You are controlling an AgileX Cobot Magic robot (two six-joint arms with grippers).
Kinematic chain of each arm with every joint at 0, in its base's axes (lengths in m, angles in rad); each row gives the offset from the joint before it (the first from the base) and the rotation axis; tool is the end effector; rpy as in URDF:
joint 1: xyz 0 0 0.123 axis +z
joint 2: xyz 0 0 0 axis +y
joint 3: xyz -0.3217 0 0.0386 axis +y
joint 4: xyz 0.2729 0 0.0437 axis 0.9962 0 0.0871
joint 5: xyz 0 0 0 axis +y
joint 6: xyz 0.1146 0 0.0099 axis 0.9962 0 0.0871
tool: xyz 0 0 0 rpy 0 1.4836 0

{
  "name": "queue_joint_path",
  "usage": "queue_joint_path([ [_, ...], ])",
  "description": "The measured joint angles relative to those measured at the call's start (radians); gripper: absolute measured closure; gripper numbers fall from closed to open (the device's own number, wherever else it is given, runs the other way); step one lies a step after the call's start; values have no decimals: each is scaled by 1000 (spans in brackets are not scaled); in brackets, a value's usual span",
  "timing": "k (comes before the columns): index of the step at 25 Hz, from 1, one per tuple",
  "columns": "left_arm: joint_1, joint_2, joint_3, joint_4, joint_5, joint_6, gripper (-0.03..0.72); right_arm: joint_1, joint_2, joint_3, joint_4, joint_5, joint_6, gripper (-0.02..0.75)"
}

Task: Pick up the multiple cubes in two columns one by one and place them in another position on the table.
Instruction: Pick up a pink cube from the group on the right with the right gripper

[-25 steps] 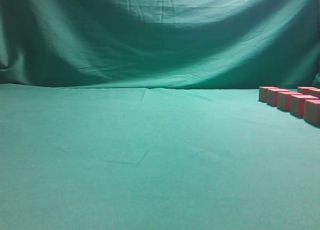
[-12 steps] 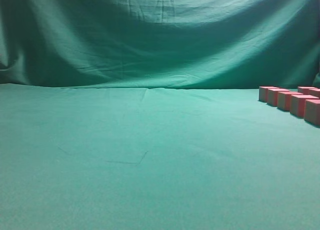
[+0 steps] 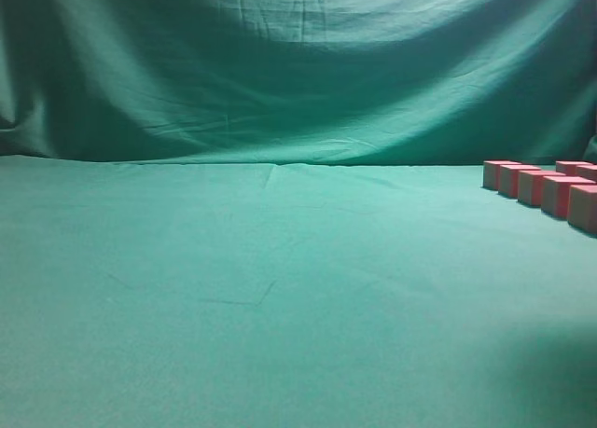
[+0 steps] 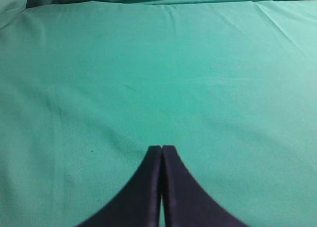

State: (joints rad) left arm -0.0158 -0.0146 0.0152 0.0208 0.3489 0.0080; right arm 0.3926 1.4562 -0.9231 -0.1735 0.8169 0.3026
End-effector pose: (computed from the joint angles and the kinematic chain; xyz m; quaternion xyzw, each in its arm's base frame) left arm 0.0618 -0.0002 0.1705 0.0150 0.7933 0.0064 0.6086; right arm 0.2773 0.0991 0.2374 -0.0931 0.9813 -0.0152 0.1680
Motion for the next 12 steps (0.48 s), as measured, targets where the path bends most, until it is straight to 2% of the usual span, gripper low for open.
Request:
queue_joint_path([
  [6, 0, 0, 0, 0, 0, 0, 688, 0, 63, 0, -20, -110, 58, 325],
  [8, 0, 0, 0, 0, 0, 0, 688, -2, 79, 0, -38, -124, 100, 226],
  [9, 0, 0, 0, 0, 0, 0, 688, -7, 87, 0, -45, -126, 119, 208],
  [12, 0, 0, 0, 0, 0, 0, 688, -43, 116, 0, -50, -137, 142, 221],
])
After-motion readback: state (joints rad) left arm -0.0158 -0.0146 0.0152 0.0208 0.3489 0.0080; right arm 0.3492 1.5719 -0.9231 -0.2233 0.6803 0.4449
